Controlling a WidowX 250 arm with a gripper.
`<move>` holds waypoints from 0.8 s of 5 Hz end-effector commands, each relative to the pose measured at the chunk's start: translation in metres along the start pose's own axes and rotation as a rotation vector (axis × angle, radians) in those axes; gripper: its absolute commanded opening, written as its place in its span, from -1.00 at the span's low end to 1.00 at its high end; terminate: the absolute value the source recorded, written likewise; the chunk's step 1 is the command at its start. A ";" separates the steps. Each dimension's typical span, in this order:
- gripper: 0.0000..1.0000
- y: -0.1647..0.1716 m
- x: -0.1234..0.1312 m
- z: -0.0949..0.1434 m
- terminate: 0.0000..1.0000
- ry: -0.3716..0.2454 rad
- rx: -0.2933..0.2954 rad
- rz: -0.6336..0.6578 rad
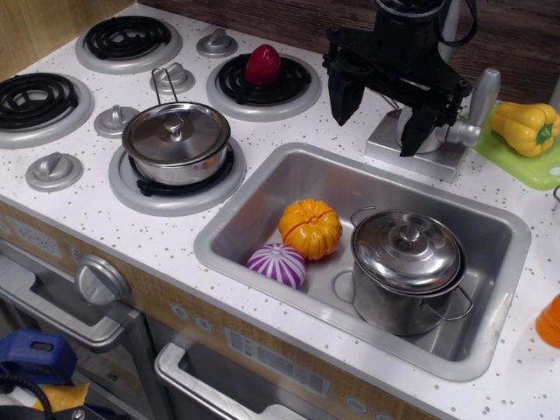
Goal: Turn faucet front to left
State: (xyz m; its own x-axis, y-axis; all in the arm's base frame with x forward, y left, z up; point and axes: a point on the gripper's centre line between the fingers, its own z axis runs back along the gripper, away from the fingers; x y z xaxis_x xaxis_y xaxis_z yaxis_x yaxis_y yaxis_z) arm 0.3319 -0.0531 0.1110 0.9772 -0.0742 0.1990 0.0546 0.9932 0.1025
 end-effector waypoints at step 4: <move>1.00 -0.037 0.017 0.011 -1.00 -0.072 0.052 0.016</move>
State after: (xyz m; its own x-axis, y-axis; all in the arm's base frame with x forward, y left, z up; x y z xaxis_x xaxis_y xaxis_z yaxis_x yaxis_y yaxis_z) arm 0.3446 -0.0935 0.1118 0.9664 -0.0807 0.2441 0.0428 0.9868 0.1565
